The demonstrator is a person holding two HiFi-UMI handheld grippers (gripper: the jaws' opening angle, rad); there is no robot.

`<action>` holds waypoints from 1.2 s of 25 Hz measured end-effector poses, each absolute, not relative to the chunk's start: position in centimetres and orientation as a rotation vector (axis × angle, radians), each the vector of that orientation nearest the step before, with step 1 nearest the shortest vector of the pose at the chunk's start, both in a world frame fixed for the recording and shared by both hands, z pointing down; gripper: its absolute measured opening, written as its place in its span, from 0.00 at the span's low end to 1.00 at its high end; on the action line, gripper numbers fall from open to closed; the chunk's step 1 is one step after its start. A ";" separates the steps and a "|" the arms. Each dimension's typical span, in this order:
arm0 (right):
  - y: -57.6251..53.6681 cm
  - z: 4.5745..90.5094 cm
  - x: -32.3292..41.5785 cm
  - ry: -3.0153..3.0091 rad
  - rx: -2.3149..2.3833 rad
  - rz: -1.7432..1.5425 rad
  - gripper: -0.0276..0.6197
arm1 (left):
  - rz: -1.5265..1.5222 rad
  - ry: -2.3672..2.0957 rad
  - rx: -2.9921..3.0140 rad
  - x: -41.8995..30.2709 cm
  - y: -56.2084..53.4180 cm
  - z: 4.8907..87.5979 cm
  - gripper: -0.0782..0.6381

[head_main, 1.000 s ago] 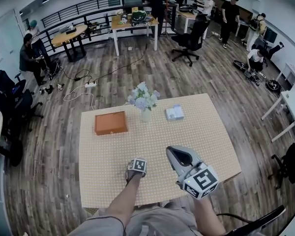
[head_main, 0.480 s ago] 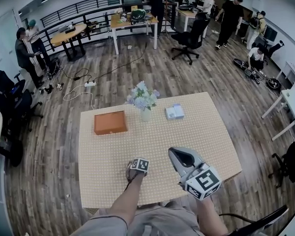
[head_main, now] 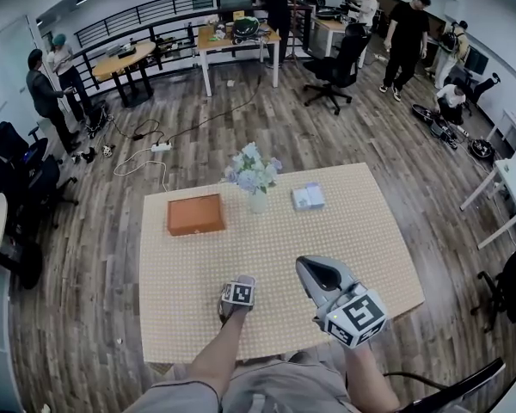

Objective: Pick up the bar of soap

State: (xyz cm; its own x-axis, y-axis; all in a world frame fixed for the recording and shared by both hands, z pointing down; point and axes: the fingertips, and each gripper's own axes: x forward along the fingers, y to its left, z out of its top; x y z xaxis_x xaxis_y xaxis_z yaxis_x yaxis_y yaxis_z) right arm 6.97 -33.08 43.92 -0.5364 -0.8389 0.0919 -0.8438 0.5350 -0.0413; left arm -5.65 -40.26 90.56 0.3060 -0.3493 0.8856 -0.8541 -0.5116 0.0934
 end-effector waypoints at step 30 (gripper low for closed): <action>-33.1 44.2 7.4 -2.681 1.512 0.155 0.05 | 1.039 -1.037 2.103 -5.5 -40.4 88.7 0.35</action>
